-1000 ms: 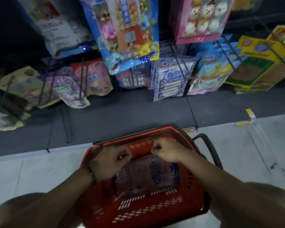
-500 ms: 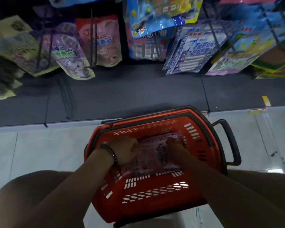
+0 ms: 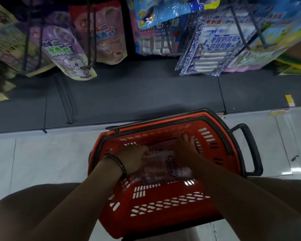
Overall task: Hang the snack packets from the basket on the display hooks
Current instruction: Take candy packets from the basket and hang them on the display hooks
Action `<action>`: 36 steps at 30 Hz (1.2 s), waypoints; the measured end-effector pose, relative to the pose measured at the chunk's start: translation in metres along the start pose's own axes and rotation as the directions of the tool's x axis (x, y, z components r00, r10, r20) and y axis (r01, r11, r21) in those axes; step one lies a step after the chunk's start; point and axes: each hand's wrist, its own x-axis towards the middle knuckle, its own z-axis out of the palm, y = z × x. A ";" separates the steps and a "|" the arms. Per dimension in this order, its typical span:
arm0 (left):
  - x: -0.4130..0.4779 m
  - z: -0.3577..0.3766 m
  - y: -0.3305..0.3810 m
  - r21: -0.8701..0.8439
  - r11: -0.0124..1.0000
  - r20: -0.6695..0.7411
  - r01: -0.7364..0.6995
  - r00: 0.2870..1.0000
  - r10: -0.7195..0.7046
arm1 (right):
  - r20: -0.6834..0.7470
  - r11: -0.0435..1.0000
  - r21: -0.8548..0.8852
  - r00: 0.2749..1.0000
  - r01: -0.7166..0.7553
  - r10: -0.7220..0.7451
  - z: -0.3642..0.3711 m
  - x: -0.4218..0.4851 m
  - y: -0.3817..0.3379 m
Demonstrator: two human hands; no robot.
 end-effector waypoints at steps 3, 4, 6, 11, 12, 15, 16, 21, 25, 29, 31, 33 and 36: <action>0.002 0.002 -0.003 0.007 1.000 -0.003 0.014 1.000 -0.014 | 0.113 0.999 -0.017 0.993 0.028 -0.026 -0.012 -0.013 -0.008; 0.001 0.004 -0.003 -0.005 1.000 -0.015 0.019 1.000 -0.019 | 0.156 0.999 0.034 0.987 0.034 -0.039 -0.014 -0.021 -0.011; -0.005 0.007 -0.002 -0.018 0.999 -0.035 0.028 0.999 -0.028 | 0.211 0.986 0.157 0.974 0.052 -0.085 -0.017 -0.044 -0.015; -0.021 0.016 0.006 0.012 1.000 -0.083 0.008 0.996 -0.007 | 0.083 0.975 0.215 0.994 0.059 -0.078 -0.048 -0.104 -0.019; -0.026 0.021 0.011 0.017 1.000 -0.089 -0.016 0.996 0.017 | 0.059 0.972 0.225 0.995 0.070 -0.085 -0.059 -0.117 -0.019; -0.048 0.037 0.029 0.035 0.997 -0.103 -0.069 0.992 0.072 | -0.021 0.961 0.256 0.994 0.108 -0.106 -0.091 -0.159 -0.022; -0.055 0.041 0.034 0.036 0.996 -0.128 -0.083 0.988 0.087 | -0.053 0.960 0.258 0.994 0.108 -0.098 -0.101 -0.173 -0.023; -0.087 0.054 0.053 0.015 0.997 -0.279 -0.081 0.957 0.082 | -0.157 0.951 0.276 0.983 0.139 -0.098 -0.117 -0.229 -0.024; -0.115 0.061 0.059 -0.182 0.981 -0.402 -0.068 0.916 -0.011 | -0.384 0.817 0.548 0.922 0.179 0.056 -0.096 -0.263 -0.017; -0.141 0.052 0.067 -0.517 0.837 -0.499 -0.179 0.858 -0.125 | -0.503 0.407 0.845 0.774 0.347 0.385 -0.076 -0.279 -0.002; -0.158 0.046 0.075 -0.673 0.692 -0.497 -0.261 0.852 -0.162 | -0.498 0.275 0.867 0.733 0.415 0.463 -0.071 -0.280 0.005; -0.177 0.038 0.083 -0.790 0.527 -0.453 -0.313 0.877 -0.159 | -0.478 0.146 0.868 0.722 0.474 0.501 -0.070 -0.279 0.009; -0.197 0.028 0.088 -0.838 0.398 -0.441 -0.373 0.893 -0.092 | -0.444 -0.100 0.838 0.777 0.537 0.446 -0.075 -0.285 0.008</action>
